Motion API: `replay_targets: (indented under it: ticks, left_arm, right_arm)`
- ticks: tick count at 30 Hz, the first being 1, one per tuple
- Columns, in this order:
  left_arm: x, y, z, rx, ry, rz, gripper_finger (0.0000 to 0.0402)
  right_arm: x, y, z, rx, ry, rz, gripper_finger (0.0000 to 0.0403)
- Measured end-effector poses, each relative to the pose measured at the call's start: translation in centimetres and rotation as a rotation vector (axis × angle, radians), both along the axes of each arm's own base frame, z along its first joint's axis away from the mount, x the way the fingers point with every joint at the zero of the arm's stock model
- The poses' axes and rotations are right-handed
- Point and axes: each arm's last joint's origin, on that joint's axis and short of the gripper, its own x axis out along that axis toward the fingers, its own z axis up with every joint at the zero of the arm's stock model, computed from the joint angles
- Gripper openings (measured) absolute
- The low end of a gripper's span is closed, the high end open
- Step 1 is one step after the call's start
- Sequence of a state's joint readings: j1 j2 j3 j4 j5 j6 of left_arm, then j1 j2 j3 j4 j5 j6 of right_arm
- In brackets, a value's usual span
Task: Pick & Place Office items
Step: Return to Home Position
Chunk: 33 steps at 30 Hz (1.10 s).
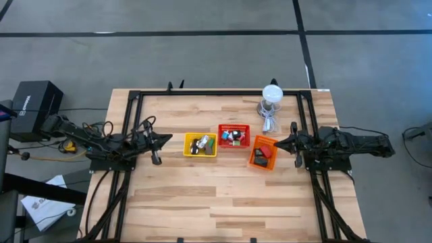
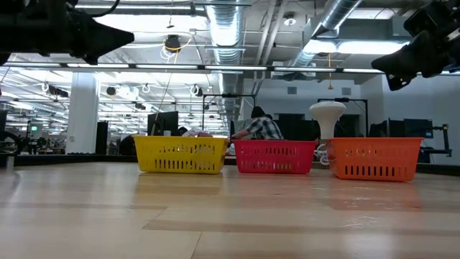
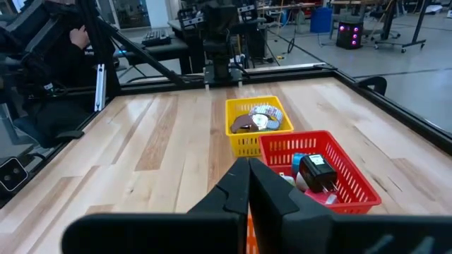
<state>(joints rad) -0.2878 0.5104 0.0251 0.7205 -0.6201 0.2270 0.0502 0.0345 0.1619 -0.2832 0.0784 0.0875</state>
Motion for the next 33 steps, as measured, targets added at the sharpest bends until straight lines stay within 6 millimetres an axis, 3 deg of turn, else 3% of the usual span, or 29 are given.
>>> replay_targets:
  ticks: [10,18,24,33]
  left_arm:
    - [-0.5,0.1,-0.1,-0.003,-0.033,-0.020,0.0003]
    - [-0.5,-0.3,0.1,0.036,-0.055,-0.159,0.0003]
    - [-1.4,-0.4,1.1,0.045,-0.171,-0.301,0.0003]
    - [-2.6,-0.1,1.1,0.007,-0.178,-0.308,0.0003]
  right_arm:
    - [0.0,0.0,0.0,0.000,0.000,0.000,0.0001]
    - [0.0,0.0,0.0,0.000,0.000,0.000,0.0001]
    - [0.0,0.0,0.0,0.000,0.000,0.000,0.0001]
    - [0.0,0.0,0.0,0.000,0.000,0.000,0.0001]
